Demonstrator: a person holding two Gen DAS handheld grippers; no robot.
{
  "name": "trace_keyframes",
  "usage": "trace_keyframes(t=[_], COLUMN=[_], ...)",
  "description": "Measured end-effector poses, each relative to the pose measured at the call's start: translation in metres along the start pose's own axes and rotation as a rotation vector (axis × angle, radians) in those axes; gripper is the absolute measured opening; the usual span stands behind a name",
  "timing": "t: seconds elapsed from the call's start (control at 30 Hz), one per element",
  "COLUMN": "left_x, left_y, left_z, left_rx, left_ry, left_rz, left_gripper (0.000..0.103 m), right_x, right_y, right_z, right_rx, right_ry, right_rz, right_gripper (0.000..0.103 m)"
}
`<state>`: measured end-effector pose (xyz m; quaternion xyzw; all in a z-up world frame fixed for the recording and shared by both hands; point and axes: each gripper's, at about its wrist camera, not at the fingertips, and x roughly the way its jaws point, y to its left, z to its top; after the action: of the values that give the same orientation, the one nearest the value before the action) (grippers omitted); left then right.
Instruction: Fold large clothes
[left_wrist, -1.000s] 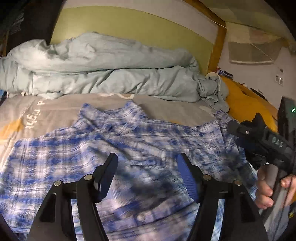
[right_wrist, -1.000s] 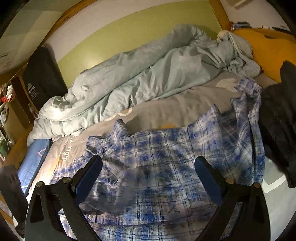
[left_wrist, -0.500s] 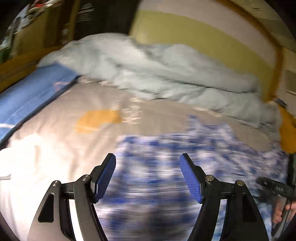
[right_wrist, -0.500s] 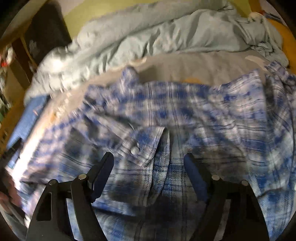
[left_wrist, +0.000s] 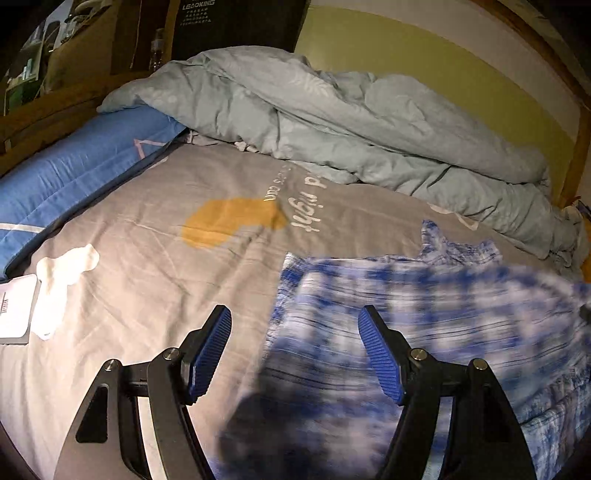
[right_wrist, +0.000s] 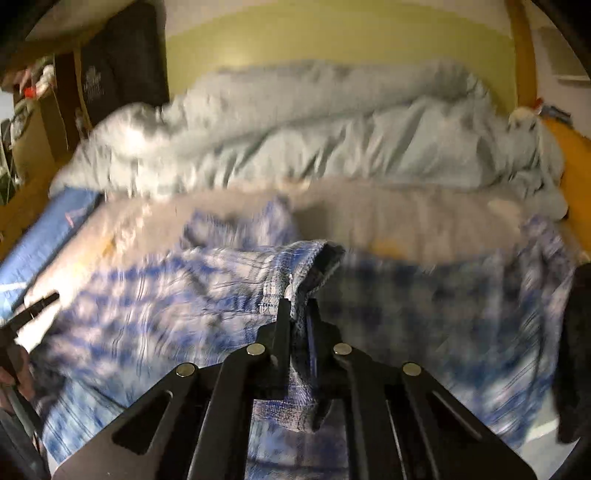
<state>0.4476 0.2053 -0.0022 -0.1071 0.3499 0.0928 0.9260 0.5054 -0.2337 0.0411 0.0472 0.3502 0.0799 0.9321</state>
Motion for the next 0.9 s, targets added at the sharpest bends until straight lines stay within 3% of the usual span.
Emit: trace_keyframes(t=[0.1,0.27,0.33,0.43,0.57,0.67,0.7,0.83,0.9], left_x=[0.009,0.030,0.032,0.016,-0.017,-0.039,-0.044,-0.042,-0.033], left_y=[-0.004,-0.024,-0.029,-0.029,-0.013,0.005,0.009,0.016,0.010], left_z=[-0.002,-0.013,-0.017,-0.015,-0.004,0.003,0.006,0.011,0.009], left_rx=[0.009,0.104,0.130,0.118,0.005,-0.081,-0.095,-0.102,-0.073], left_ry=[0.029,0.068,0.072,0.010,-0.090,-0.174,-0.189,-0.176,-0.133], left_rz=[0.011,0.088,0.103,0.059,-0.060,-0.098,-0.101,-0.064,-0.072], left_gripper=[0.073,0.073,0.073,0.073,0.073,0.073,0.073,0.073,0.071], right_x=[0.025,0.080,0.081,0.072,0.063,0.046,0.039,0.016,0.015], right_y=[-0.023,-0.053,-0.053,-0.047,-0.045,-0.048,-0.047,-0.037,-0.032], right_z=[-0.005,-0.024,-0.026,-0.026,-0.025,-0.023,-0.022,-0.020,-0.020], right_rx=[0.038,0.128,0.117,0.083,0.065,0.091,0.092,0.056,0.045], right_ry=[0.039,0.223,0.225,0.202,0.169,0.135,0.118,0.062,0.057], right_rz=[-0.086,-0.076,-0.088,-0.113,-0.163,-0.115,-0.104,-0.077,-0.068], right_gripper=[0.006,0.007,0.008,0.012,0.028,0.052,0.052,0.065,0.068])
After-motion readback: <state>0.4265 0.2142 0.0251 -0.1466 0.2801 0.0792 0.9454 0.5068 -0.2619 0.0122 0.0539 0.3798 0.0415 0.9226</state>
